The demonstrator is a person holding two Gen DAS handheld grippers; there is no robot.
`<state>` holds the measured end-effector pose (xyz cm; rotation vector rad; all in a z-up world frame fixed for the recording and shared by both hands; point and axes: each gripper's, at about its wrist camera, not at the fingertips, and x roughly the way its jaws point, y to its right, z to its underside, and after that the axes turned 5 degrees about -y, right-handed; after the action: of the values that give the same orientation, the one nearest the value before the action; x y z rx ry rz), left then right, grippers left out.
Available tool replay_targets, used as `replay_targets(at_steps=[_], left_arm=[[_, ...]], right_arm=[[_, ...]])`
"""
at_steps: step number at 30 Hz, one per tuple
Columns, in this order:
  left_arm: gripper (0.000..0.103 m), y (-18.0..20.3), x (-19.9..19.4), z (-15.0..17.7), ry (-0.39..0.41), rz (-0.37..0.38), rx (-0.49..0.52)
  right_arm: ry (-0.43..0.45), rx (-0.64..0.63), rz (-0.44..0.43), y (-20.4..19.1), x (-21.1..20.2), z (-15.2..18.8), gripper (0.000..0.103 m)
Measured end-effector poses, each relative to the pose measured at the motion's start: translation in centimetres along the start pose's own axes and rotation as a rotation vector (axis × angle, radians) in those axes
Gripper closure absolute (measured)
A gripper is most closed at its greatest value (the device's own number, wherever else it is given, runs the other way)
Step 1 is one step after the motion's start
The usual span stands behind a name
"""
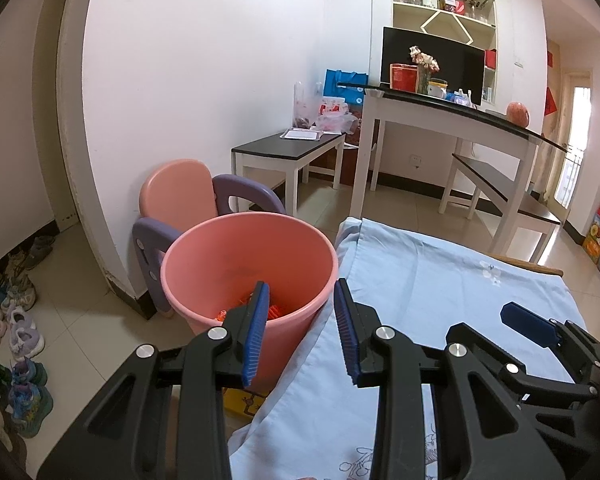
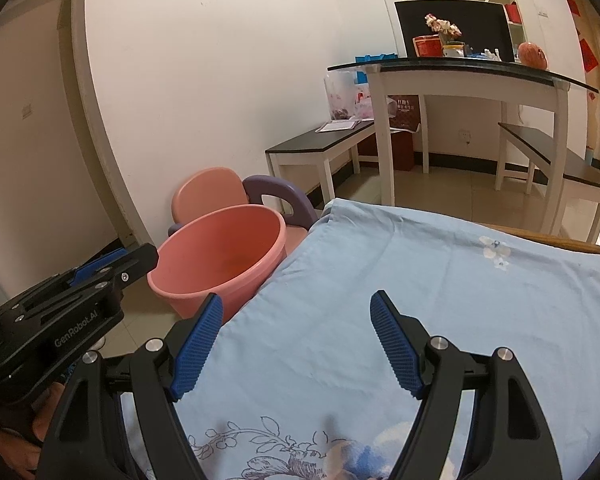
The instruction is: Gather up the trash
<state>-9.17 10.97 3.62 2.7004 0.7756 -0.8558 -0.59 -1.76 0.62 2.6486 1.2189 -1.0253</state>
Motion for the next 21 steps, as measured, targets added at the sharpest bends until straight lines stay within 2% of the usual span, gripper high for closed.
replay_targets(at_steps=[21], left_arm=[[0.069, 0.03, 0.94, 0.34, -0.016, -0.004, 0.015]], right_arm=[[-0.008, 0.005, 0.006, 0.25, 0.42, 0.25, 0.028]])
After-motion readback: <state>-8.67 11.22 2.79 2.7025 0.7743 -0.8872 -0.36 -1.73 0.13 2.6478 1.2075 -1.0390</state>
